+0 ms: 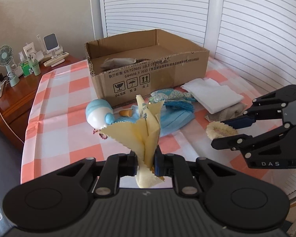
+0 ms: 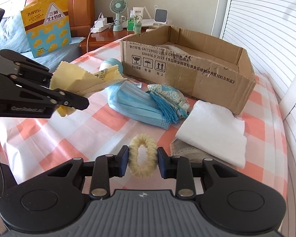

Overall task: Organize soft objects
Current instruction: 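Carry the yellow cloth into the box and open the left gripper while the right tool carries the scrunchie over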

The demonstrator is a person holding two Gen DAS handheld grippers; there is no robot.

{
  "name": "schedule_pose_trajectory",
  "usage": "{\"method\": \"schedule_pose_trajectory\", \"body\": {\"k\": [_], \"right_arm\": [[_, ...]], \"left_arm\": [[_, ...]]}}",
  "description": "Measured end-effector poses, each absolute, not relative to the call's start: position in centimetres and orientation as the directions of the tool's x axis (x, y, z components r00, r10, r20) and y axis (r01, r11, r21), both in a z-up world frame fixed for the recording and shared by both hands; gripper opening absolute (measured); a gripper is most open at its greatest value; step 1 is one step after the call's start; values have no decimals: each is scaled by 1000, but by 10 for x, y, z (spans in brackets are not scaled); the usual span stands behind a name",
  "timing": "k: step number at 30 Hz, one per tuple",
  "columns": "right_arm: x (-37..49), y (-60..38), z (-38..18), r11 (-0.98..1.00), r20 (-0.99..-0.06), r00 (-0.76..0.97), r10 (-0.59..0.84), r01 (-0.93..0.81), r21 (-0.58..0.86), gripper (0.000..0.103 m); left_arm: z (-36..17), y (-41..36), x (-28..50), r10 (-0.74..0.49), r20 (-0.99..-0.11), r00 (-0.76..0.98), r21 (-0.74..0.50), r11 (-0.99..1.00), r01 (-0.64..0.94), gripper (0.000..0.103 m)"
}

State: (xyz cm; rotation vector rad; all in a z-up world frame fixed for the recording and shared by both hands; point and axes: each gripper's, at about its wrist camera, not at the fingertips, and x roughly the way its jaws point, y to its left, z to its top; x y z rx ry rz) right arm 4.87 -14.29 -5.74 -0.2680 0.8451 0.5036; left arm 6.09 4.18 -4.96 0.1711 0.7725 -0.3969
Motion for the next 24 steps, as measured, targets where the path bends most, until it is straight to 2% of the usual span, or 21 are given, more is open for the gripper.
{"method": "schedule_pose_trajectory", "body": {"k": [6, 12, 17, 24], "right_arm": [[49, -149, -37, 852, -747, 579, 327, -522, -32, 35], [63, -158, -6, 864, -709, 623, 330, -502, -39, 35], [80, -163, 19, 869, -670, 666, 327, -491, -63, 36], [112, -167, 37, 881, -648, 691, 320, -469, -64, 36]], "left_arm": [[-21, 37, 64, -316, -677, 665, 33, 889, 457, 13], [9, 21, 100, -333, -627, 704, 74, 875, 479, 13], [29, 7, 156, -321, -609, 726, 105, 874, 474, 13], [29, -16, 242, -254, -636, 729, 158, 882, 444, 13]]}}
